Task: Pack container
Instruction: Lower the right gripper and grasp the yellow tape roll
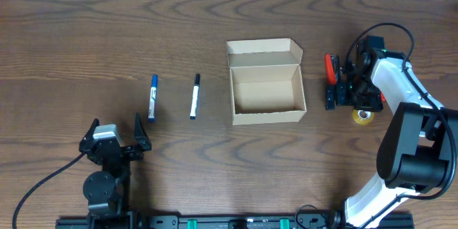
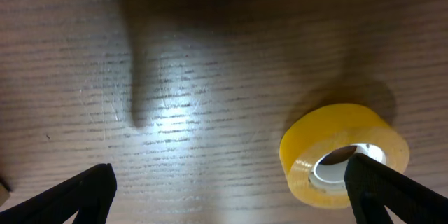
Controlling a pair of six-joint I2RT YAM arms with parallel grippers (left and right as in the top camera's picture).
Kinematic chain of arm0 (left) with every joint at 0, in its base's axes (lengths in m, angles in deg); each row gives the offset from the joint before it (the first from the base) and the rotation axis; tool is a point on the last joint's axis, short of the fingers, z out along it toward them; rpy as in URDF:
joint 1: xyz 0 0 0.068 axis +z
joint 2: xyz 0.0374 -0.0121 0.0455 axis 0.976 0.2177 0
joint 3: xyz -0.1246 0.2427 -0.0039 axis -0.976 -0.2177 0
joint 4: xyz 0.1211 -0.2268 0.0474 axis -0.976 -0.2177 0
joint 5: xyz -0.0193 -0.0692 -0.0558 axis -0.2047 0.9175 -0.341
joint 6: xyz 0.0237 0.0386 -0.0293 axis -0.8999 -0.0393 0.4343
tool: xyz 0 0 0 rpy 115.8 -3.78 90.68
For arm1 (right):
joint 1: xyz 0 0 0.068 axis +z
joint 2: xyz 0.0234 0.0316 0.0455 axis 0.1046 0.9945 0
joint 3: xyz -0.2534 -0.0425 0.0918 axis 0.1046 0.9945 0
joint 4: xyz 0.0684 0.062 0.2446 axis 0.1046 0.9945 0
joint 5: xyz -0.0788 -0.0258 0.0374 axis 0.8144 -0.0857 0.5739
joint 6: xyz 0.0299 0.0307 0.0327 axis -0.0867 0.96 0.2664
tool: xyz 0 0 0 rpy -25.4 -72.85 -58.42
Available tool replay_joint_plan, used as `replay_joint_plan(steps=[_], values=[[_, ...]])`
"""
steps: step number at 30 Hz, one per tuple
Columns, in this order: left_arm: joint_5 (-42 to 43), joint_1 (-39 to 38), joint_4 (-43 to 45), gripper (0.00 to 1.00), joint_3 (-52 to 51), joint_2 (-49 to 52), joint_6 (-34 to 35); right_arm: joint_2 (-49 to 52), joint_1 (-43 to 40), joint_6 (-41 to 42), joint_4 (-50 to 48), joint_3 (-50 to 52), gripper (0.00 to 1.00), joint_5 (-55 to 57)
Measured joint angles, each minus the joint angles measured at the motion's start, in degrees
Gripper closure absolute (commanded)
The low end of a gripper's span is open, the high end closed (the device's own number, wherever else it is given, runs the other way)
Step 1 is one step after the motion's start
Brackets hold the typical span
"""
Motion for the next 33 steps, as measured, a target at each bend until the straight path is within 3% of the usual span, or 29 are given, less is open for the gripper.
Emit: replay_joint_plan(steps=[33], values=[[0.00, 0.02, 0.00, 0.05, 0.00, 0.00, 0.00, 0.00, 0.00, -0.28, -5.53, 5.81, 0.01, 0.22]])
